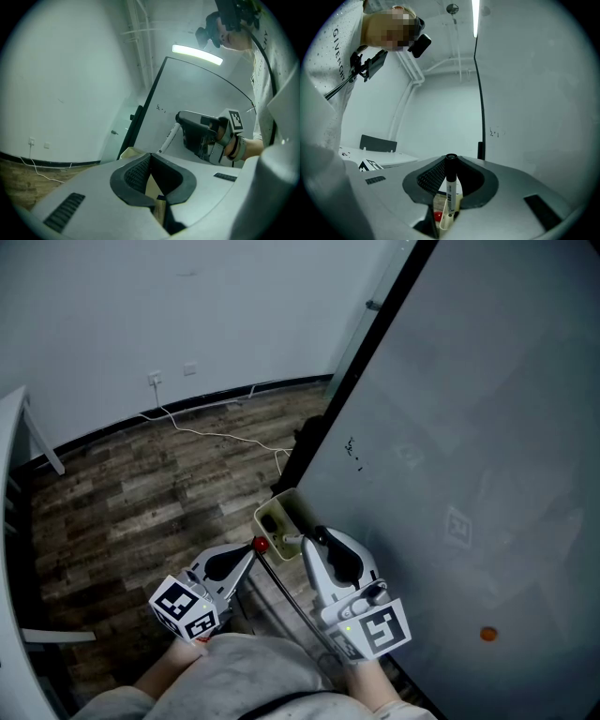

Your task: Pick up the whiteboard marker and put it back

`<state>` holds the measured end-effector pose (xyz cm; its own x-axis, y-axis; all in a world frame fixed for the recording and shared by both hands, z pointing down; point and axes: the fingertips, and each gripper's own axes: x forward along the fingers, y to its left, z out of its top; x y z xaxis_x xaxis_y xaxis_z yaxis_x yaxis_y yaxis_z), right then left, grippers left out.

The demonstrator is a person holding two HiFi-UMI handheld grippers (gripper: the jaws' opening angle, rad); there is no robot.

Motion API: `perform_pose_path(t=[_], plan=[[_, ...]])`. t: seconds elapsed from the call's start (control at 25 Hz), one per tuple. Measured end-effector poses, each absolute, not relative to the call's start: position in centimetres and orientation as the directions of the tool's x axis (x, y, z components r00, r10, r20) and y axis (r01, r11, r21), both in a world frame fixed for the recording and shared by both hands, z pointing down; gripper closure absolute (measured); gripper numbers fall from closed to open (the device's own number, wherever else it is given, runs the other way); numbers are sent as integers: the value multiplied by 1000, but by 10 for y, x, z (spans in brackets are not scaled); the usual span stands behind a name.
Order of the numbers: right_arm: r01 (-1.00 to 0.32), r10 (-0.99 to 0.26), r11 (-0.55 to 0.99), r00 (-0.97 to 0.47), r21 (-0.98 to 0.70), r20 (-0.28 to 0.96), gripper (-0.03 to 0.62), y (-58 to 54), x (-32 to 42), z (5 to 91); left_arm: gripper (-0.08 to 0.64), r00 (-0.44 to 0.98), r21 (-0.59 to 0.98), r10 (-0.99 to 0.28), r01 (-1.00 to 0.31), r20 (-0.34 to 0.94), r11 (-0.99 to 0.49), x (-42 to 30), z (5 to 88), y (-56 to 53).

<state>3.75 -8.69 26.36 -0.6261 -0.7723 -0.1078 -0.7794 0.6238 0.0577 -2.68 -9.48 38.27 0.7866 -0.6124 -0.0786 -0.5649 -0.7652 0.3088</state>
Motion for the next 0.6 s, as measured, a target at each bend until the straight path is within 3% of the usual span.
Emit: perform_pose_path(t=[0.6], plan=[[-791, -787, 610, -612, 47, -77, 509, -91, 43, 276, 546, 798, 301, -598, -555, -71, -776, -22, 386, -95]])
